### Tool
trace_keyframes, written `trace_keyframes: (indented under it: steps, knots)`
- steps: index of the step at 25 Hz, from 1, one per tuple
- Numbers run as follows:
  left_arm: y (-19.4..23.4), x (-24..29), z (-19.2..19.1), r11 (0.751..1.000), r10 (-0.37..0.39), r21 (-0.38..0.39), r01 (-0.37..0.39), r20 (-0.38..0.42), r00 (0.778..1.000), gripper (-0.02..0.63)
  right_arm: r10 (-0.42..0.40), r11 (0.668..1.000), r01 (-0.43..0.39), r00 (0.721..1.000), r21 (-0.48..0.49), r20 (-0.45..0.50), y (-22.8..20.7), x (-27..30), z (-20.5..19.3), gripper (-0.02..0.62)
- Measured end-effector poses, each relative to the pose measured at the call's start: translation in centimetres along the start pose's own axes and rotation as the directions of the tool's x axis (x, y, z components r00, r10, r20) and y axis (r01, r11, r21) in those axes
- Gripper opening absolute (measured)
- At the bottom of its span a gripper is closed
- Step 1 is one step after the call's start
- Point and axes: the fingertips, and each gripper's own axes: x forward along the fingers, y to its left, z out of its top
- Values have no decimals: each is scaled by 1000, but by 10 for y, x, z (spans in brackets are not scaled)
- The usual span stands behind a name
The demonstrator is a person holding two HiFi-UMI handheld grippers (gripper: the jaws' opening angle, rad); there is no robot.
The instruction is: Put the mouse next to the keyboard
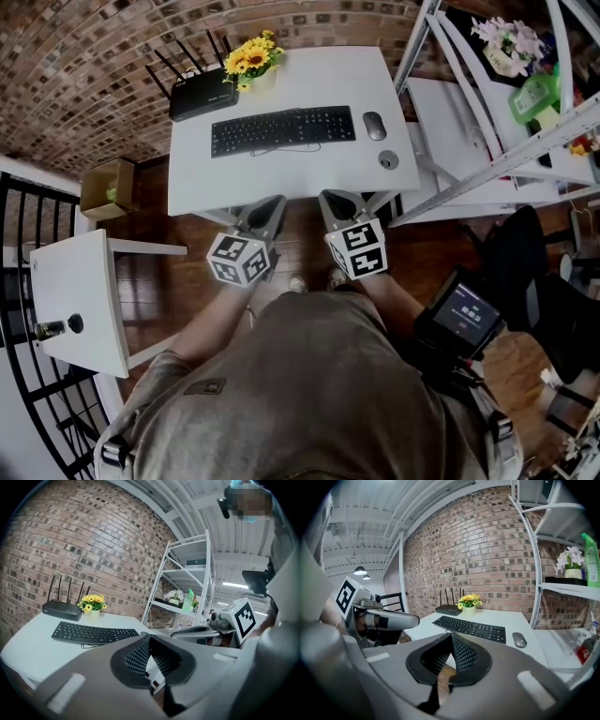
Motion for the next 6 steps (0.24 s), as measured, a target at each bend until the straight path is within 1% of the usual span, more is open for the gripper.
trace_keyframes:
  steps: [6]
  knots:
    - [2, -1, 2, 1000, 6, -5, -6, 5, 1000, 0, 1, 1000, -1, 1000, -3, -2, 0, 0, 0, 12]
